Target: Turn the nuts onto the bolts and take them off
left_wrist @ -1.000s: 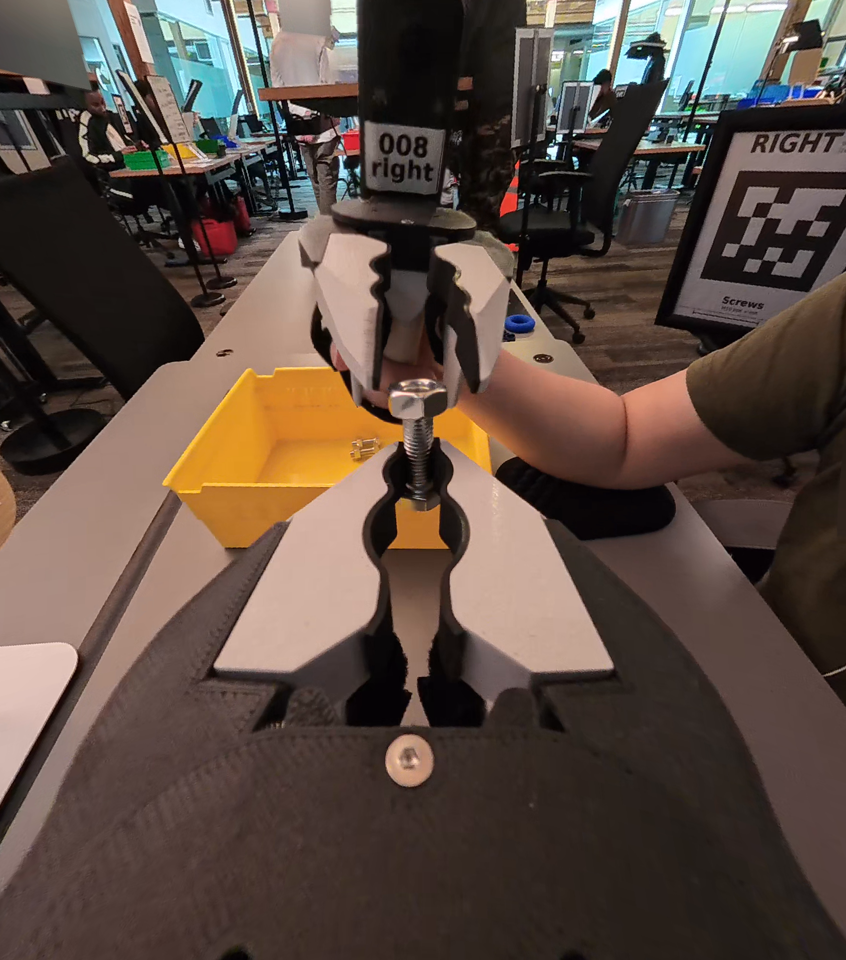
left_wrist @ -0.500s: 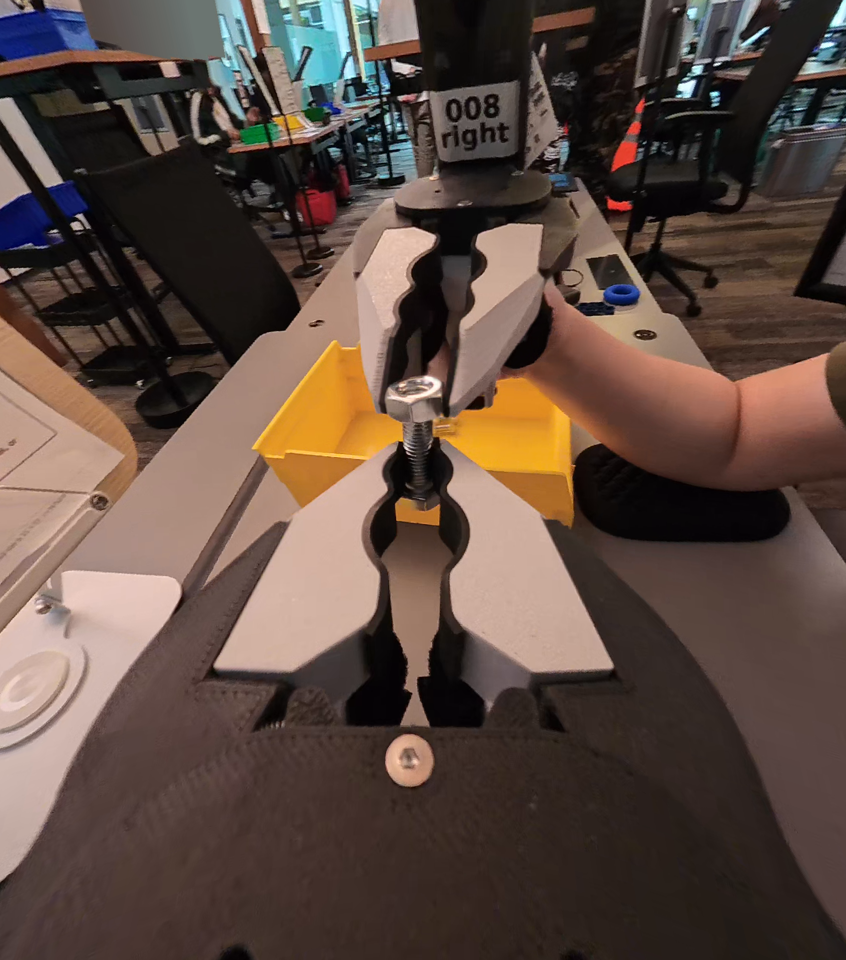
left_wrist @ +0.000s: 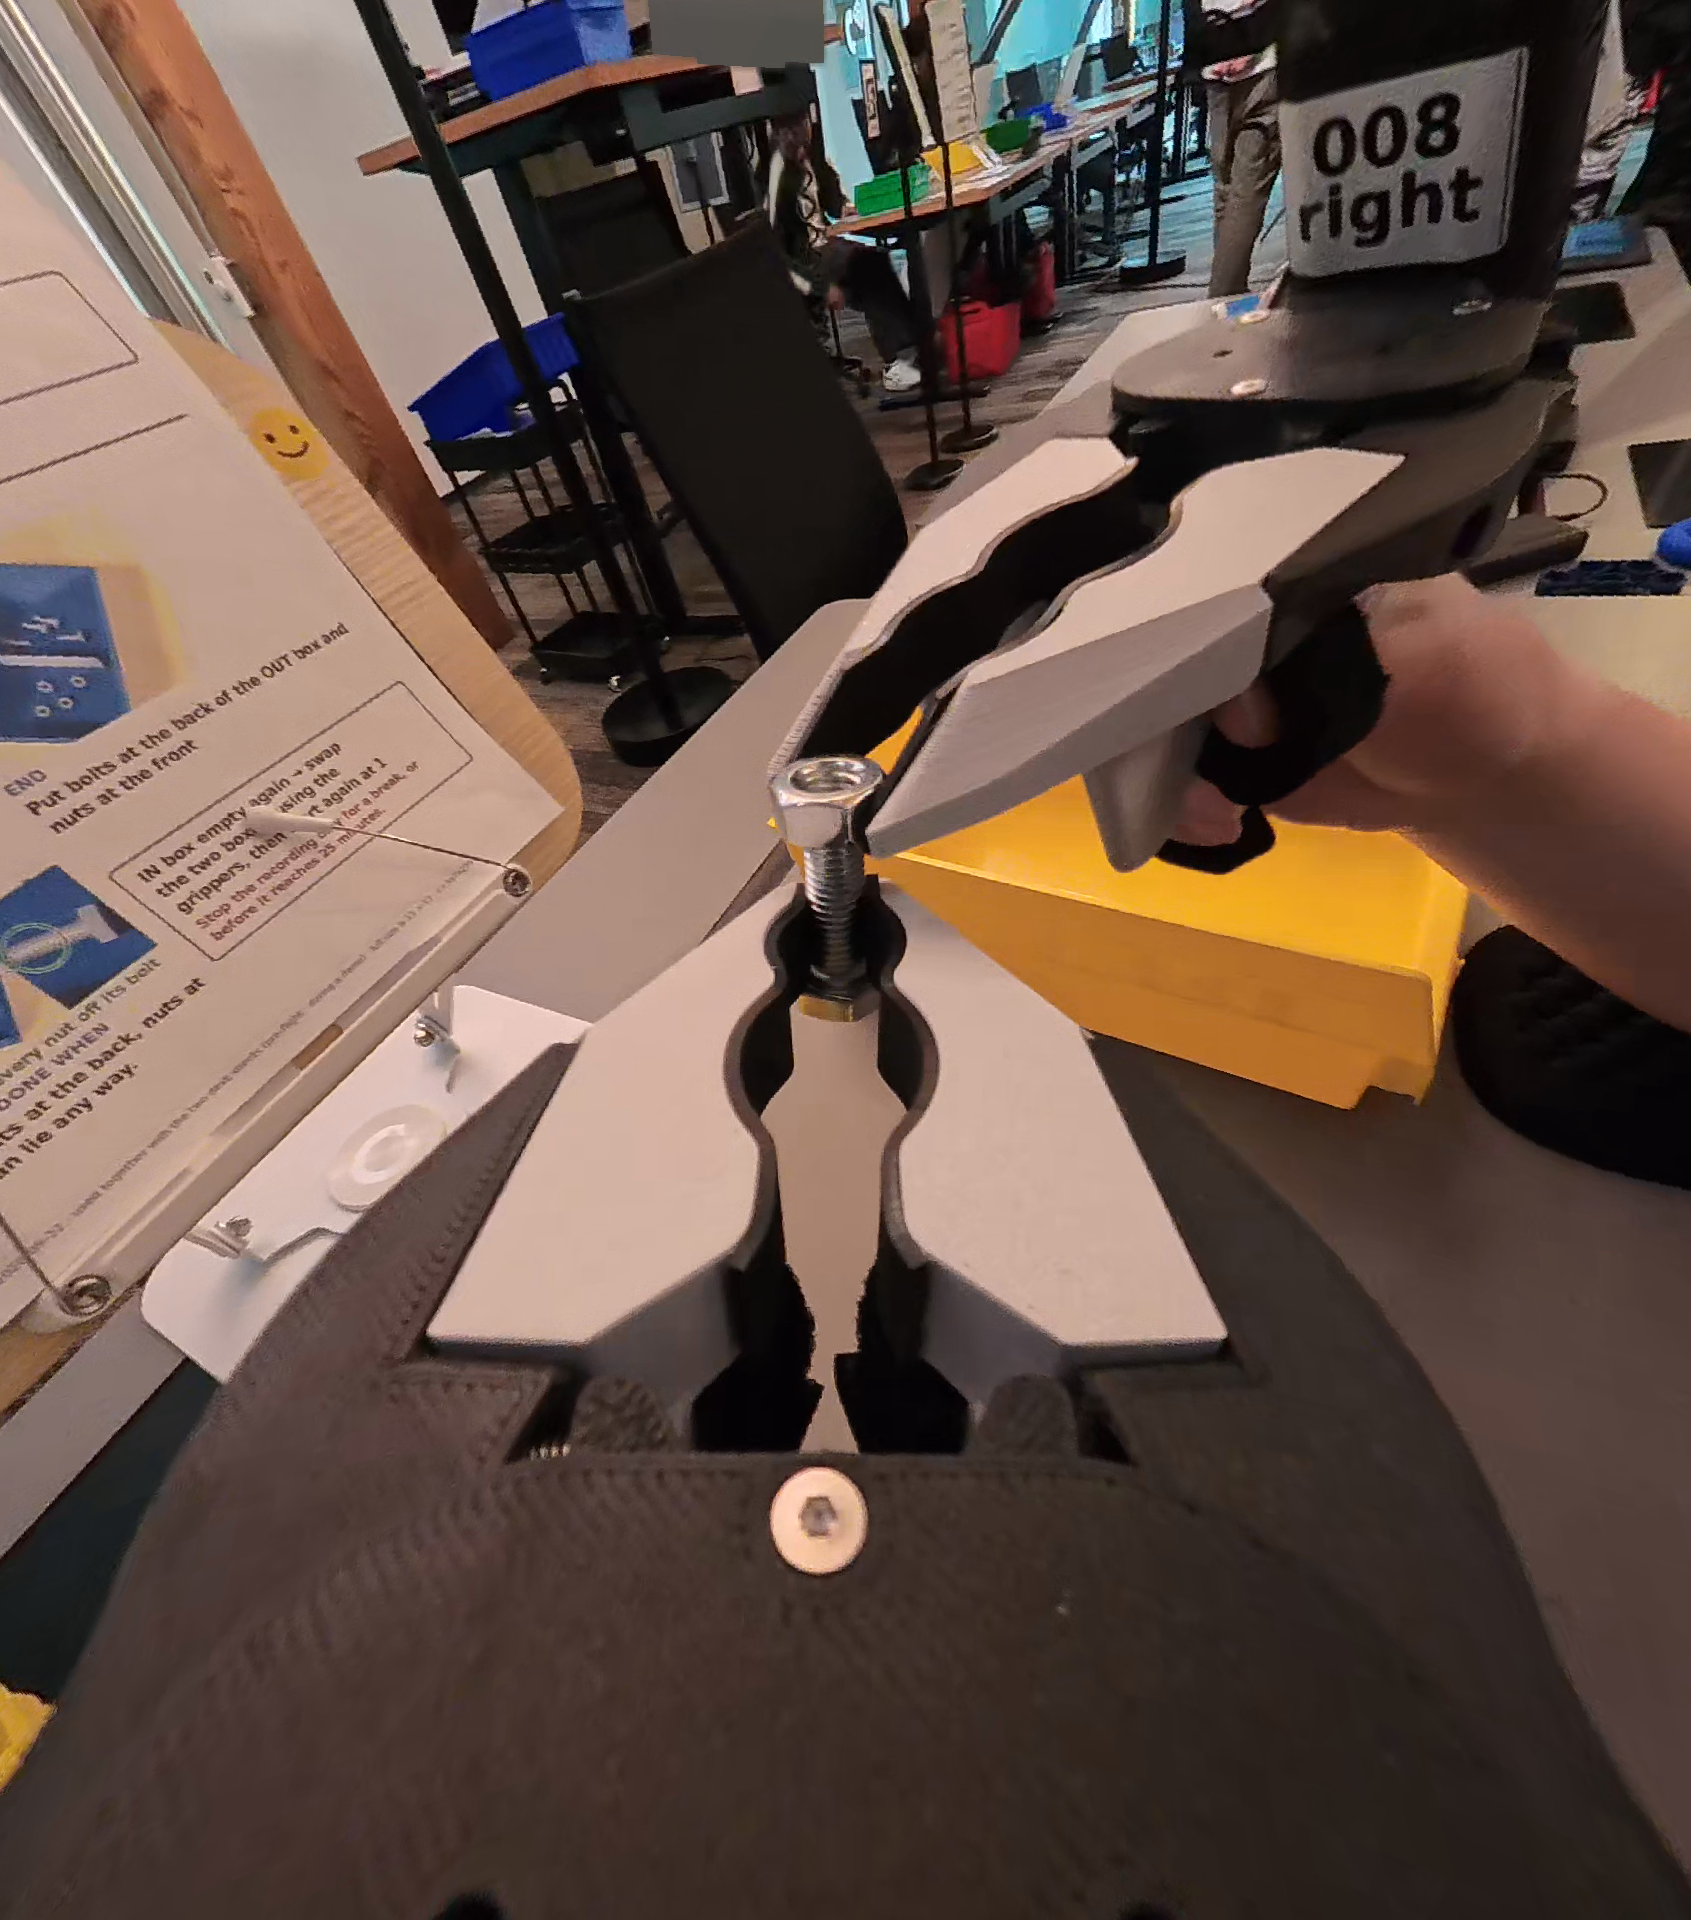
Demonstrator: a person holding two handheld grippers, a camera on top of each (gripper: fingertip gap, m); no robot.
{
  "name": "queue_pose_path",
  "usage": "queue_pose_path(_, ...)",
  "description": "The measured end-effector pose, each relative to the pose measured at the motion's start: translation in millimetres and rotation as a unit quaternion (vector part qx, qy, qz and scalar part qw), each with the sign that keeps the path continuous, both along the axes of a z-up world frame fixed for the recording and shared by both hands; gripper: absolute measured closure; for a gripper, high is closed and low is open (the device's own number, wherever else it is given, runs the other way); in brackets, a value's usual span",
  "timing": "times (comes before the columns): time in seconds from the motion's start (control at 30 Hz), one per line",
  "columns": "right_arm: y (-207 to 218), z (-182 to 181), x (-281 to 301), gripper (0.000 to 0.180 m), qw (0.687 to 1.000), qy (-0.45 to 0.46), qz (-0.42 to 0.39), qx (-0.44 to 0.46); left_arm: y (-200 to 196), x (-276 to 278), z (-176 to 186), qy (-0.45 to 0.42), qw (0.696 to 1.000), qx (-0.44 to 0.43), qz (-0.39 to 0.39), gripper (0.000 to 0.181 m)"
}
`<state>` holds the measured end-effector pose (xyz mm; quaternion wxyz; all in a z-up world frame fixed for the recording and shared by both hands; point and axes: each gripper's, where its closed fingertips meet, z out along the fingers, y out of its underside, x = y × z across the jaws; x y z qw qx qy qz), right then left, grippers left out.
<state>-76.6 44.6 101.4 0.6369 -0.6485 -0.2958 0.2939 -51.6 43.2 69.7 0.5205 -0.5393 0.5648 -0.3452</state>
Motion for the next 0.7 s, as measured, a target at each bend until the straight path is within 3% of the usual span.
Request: queue_pose_path(0.7, -9.8, 7.2, -1.2, 0.155, 0.999, -0.023, 0.022, 0.037, -2.7, -3.6, 7.0, -0.014, 1.000, -0.020, -0.016, 0.173)
